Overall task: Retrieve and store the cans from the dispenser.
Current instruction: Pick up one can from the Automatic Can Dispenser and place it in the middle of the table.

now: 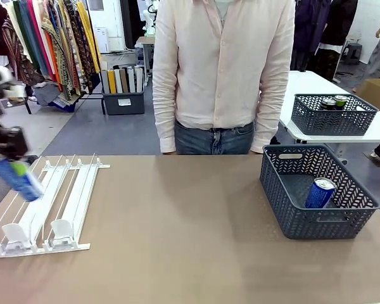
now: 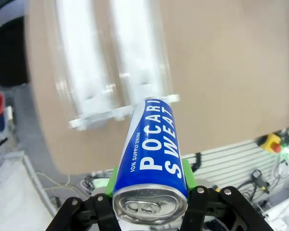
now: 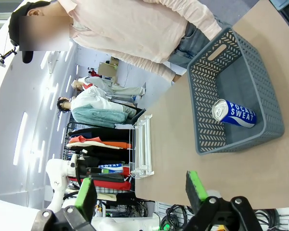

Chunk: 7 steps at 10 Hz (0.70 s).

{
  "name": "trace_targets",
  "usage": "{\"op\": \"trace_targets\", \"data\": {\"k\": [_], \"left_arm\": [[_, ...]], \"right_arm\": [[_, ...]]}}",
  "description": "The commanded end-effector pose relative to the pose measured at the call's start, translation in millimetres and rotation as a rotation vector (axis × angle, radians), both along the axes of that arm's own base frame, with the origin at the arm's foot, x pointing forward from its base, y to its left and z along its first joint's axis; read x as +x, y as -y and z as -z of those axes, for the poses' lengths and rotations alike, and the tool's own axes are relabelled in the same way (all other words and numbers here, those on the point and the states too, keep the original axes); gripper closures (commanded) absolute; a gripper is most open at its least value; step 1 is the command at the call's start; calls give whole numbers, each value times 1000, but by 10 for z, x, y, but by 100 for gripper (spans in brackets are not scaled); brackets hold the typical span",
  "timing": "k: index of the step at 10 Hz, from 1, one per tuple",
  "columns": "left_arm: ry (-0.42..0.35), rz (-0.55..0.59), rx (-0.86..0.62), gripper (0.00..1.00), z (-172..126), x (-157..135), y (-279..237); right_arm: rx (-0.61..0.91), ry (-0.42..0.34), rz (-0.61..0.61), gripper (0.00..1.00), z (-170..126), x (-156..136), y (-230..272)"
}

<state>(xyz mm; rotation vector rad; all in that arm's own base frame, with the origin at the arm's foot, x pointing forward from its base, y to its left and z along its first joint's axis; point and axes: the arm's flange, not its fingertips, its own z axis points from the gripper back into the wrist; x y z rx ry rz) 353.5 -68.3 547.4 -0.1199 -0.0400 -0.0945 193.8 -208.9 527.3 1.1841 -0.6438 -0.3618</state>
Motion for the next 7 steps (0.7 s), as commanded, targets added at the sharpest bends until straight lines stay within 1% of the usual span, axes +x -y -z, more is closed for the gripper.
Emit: {"op": "trace_targets", "data": {"k": [1, 2, 3, 4, 5, 6, 7], "left_arm": [[0, 116, 5, 100, 28, 370, 908], [1, 172, 18, 100, 147, 495, 1407], [-9, 247, 33, 100, 289, 559, 1927], [33, 281, 108, 100, 475, 600, 2497], [42, 289, 161, 100, 664, 665, 2954], [24, 300, 202, 100, 838, 741, 3292], [47, 288, 241, 100, 946, 797, 3511]], "right_arm": [[10, 41, -1, 0, -34, 25, 10], [10, 41, -1, 0, -34, 25, 10], [10, 41, -1, 0, -34, 25, 10], [10, 41, -1, 0, -34, 25, 10], [10, 41, -1, 0, -34, 25, 10], [10, 41, -1, 0, -34, 25, 10], [10, 41, -1, 0, -34, 25, 10]]}}
